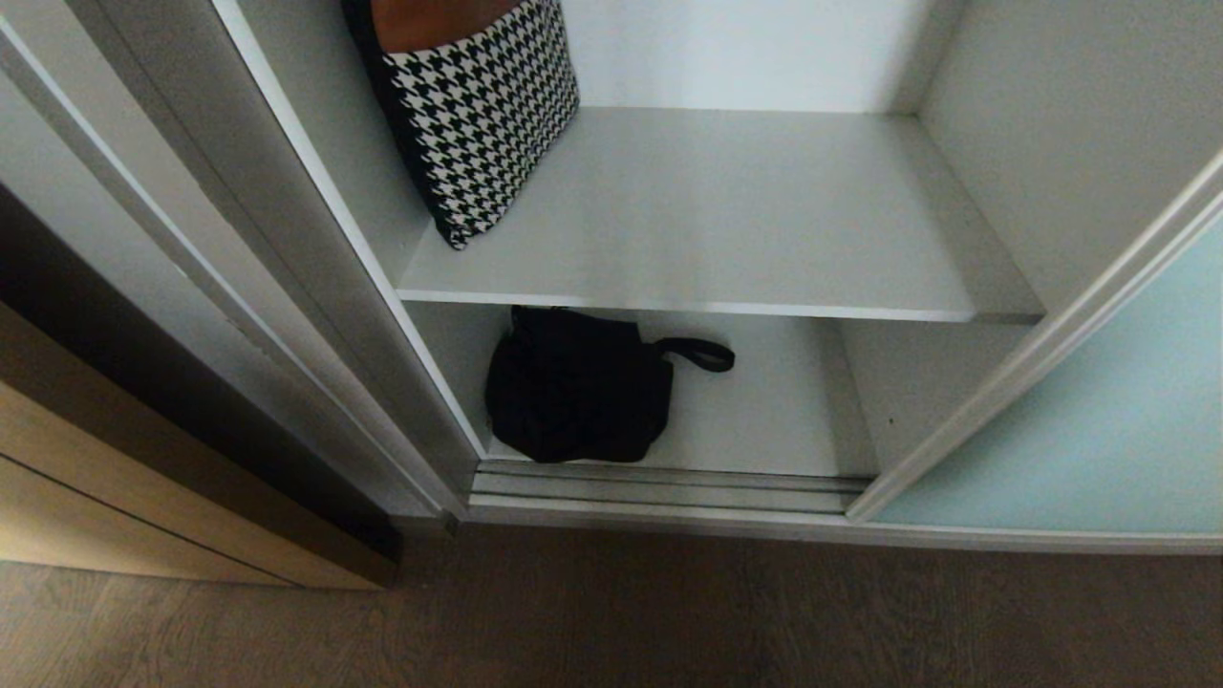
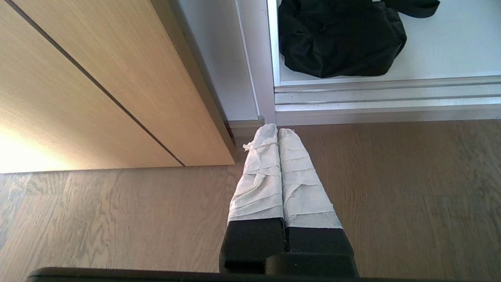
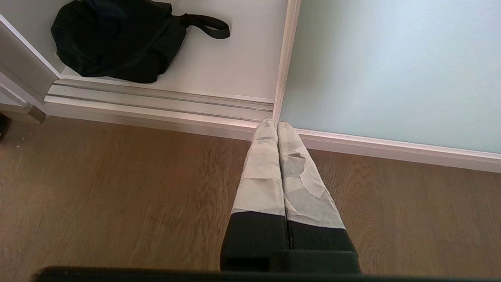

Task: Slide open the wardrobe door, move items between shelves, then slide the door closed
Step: Place the bag on the higher shelf

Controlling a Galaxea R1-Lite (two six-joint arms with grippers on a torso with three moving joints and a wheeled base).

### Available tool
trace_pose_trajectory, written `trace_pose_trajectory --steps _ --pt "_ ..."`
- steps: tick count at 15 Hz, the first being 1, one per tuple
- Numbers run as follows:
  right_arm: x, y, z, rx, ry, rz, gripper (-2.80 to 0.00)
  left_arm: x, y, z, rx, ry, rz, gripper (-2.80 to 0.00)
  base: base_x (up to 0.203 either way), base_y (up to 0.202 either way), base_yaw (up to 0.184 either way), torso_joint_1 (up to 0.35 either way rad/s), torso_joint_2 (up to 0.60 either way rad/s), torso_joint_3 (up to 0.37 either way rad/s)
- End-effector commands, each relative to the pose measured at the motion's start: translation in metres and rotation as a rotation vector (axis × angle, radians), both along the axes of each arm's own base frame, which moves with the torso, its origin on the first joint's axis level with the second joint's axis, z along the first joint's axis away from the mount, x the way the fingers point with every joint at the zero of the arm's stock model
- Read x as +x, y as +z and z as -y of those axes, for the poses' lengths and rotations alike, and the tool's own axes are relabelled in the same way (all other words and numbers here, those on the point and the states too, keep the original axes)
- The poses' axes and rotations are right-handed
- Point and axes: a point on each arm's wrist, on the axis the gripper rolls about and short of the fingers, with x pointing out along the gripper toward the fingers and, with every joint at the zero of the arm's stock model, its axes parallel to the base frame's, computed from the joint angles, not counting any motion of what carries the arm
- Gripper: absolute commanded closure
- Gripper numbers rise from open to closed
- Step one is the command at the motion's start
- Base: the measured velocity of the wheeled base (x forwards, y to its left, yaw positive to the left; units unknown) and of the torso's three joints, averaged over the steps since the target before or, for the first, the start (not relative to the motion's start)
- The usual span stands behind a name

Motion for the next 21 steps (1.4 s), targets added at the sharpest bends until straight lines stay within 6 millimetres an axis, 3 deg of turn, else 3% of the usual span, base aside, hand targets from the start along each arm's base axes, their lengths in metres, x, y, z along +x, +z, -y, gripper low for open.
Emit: trace_pose_trajectory --steps 1,7,21 --pt "0.0 0.0 0.0 0.0 0.0 0.001 0.0 0.0003 -0.0004 0.0 0.003 0.0 -0.007 0.0 0.0 0.0 0.0 0.0 0.0 0.0" --pt "0.0 0.0 0.0 0.0 0.0 0.001 0.0 0.0003 0.0001 -0.0001 -0.015 0.003 -0.002 0.0 0.0 0.0 0.0 0.002 0.0 -0.046" --pt "0.0 0.0 0.0 0.0 0.0 0.001 0.0 0.0001 -0.0002 -0.0001 -0.018 0.005 -0.01 0.0 0.0 0.0 0.0 0.004 0.0 -0.193"
